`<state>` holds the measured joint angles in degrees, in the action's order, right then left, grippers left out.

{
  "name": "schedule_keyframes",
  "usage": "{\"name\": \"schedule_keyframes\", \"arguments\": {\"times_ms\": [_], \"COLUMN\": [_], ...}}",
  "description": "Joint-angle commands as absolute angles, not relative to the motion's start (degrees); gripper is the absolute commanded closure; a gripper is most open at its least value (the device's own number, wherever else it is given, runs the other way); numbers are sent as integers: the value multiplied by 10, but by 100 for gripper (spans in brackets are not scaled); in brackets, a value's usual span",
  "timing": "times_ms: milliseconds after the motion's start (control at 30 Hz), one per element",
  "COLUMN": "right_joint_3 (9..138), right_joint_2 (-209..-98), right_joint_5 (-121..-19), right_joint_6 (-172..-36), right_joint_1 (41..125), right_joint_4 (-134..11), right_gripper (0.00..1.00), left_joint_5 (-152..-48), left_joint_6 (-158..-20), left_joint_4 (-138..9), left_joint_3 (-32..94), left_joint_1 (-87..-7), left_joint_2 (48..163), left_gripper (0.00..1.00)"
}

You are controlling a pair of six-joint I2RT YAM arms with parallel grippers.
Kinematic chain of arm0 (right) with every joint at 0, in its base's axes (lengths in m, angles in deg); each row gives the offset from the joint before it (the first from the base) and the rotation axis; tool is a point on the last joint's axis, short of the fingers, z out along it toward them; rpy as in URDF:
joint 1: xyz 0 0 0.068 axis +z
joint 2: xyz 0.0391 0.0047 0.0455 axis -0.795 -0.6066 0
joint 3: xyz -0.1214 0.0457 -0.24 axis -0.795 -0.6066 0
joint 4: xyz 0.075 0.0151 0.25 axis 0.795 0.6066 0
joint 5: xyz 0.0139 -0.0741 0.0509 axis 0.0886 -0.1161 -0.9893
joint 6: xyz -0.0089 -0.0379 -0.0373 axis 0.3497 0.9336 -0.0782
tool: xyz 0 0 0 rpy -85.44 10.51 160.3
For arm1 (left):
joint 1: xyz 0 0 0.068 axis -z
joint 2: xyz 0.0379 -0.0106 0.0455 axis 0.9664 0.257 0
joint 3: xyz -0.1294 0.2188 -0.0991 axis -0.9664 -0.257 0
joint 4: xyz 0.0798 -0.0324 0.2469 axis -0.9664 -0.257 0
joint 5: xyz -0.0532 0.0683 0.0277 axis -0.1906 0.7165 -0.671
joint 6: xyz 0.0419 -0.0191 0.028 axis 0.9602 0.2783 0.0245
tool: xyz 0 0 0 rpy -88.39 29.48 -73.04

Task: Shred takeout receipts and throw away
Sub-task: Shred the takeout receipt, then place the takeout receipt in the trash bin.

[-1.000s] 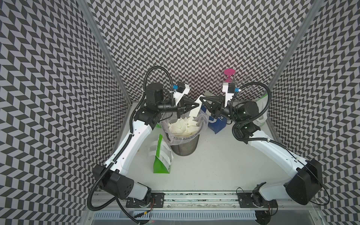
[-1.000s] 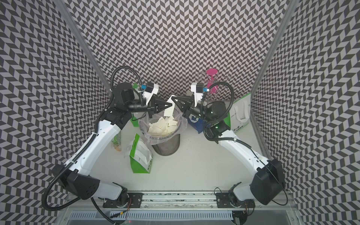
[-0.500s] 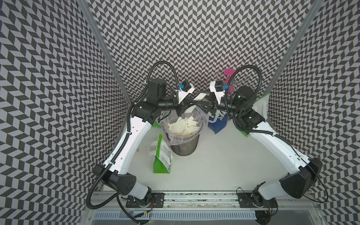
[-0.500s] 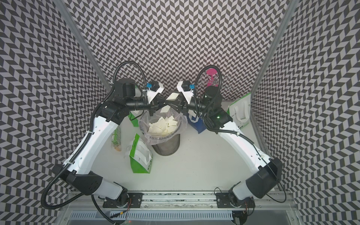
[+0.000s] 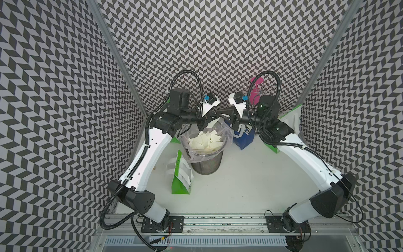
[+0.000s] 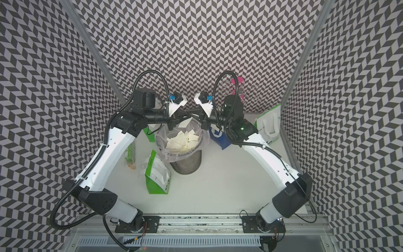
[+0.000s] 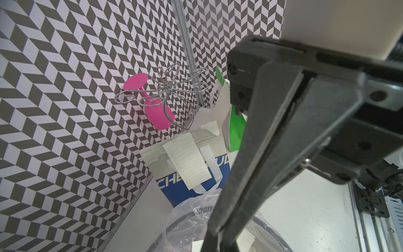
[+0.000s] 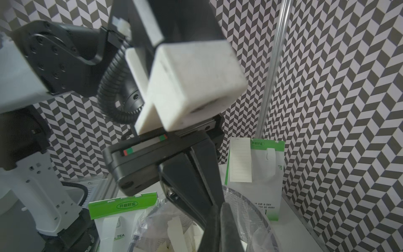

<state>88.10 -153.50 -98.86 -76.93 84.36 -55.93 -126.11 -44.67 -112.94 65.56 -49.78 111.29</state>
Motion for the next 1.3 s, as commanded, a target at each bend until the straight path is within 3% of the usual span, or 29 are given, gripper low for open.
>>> {"name": "schedule_keyframes", "arguments": {"times_ms": [0, 433, 633, 700, 900, 967, 1033, 1067, 1267], "right_joint_3": [892, 860, 844, 839, 790, 764, 747, 741, 746], "right_joint_2": [-1537, -1505, -1503, -1506, -1502, -1503, -1508, -1510, -1541], "right_joint_5": [-944, -709, -666, -677, -893, -978, -1037, -1049, -1087], "right_joint_6": [-757, -752, -763, -766, -855, -891, -922, -935, -1009], "right_joint_1": [845, 864, 864, 863, 864, 864, 865, 865, 867], "right_joint_4": [-561, -575, -583, -579, -684, -745, -792, -811, -894], "right_gripper": [100, 100, 100, 100, 100, 91, 65, 58, 45], "left_joint_5": [-1261, -1183, -1154, -1142, -1143, -1144, -1168, -1174, -1206], "left_joint_6": [-431, -445, -458, -479, -576, -620, -659, -667, -674], "left_joint_4": [-1136, -1059, -1059, -1053, -1034, -1017, -982, -967, -932], "left_joint_3": [670, 625, 623, 619, 607, 599, 578, 569, 537], "left_joint_1": [-494, -485, -486, -489, -502, -501, -501, -502, -508], "left_joint_2": [1103, 1045, 1034, 1024, 1023, 1022, 1014, 1009, 997], "left_gripper": [100, 100, 100, 100, 100, 100, 100, 100, 100]}}
